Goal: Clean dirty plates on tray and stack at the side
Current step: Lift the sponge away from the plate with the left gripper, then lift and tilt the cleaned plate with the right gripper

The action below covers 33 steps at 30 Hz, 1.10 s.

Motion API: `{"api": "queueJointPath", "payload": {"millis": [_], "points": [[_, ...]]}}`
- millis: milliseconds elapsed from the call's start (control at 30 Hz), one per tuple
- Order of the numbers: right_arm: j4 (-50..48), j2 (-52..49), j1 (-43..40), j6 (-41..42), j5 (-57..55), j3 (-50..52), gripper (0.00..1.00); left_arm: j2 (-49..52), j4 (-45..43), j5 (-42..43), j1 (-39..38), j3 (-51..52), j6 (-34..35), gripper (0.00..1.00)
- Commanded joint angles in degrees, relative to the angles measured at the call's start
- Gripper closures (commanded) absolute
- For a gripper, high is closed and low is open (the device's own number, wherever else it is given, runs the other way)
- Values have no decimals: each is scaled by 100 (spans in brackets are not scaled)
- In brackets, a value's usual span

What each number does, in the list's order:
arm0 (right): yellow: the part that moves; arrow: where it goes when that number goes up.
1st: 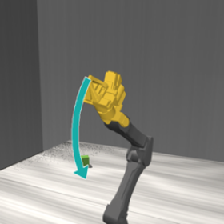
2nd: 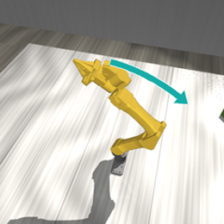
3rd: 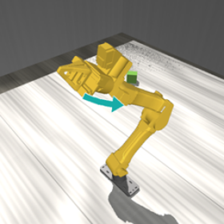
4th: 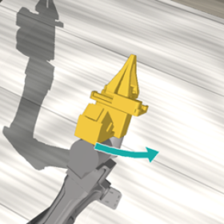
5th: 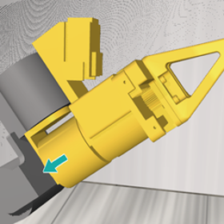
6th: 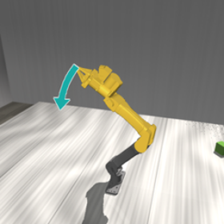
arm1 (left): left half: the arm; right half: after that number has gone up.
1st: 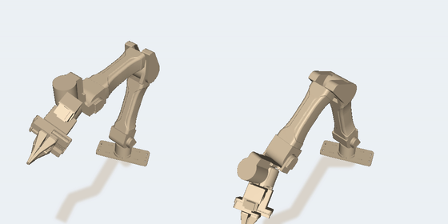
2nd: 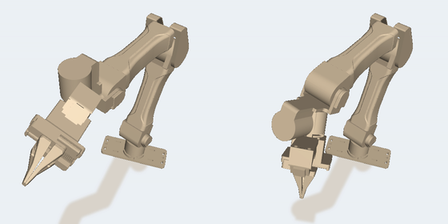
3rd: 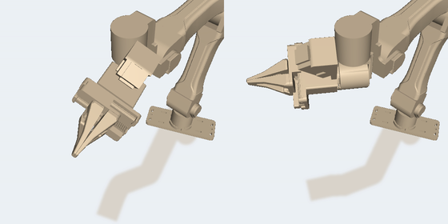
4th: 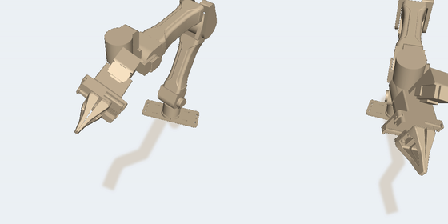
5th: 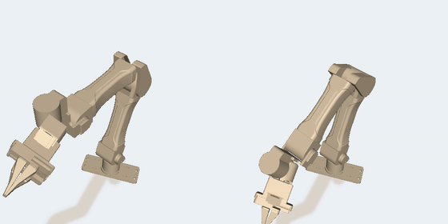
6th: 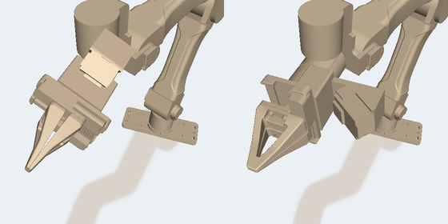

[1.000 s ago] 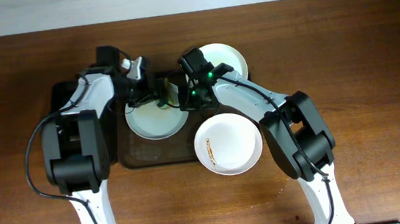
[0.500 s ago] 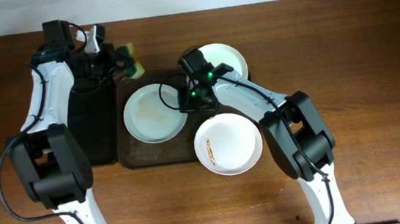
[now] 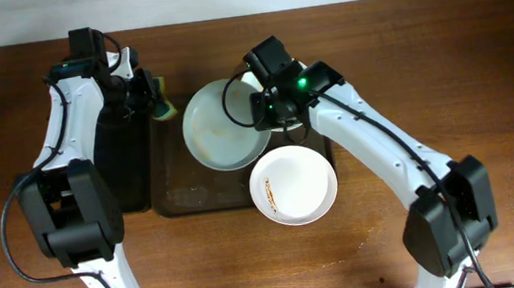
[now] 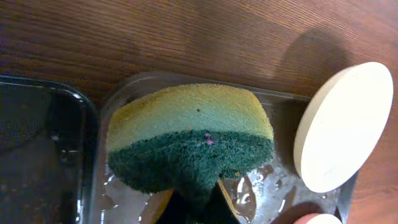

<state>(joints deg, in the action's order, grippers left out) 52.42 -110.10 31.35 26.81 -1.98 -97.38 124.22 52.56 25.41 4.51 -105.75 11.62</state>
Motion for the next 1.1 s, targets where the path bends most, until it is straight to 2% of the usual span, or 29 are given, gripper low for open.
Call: {"api": "queueJointPath", "payload": {"millis": [0,100,333,533,833,1067], "points": [[164,219,295,-24,-1182,-4,96,-125,-13,-267,13,-57,-98,99],[223,219,697,-24,-2004,-4,96,-125,-15,-282,13,-57,-98,99],[201,219,1943,-24,-5213,-4,96,-125,-13,-389,11,-35,-98,99],[-190,219,2640,-24,-7340,-4,96,-125,-11,-387,9,-35,-98,99],[-452,219,2968,-24,-8522,-4,96,-125,4,-387,9,-35,-98,99],[-494,219,2977,-24,-8640,-7,96,-125,7,-387,9,-35,-98,99]]}}
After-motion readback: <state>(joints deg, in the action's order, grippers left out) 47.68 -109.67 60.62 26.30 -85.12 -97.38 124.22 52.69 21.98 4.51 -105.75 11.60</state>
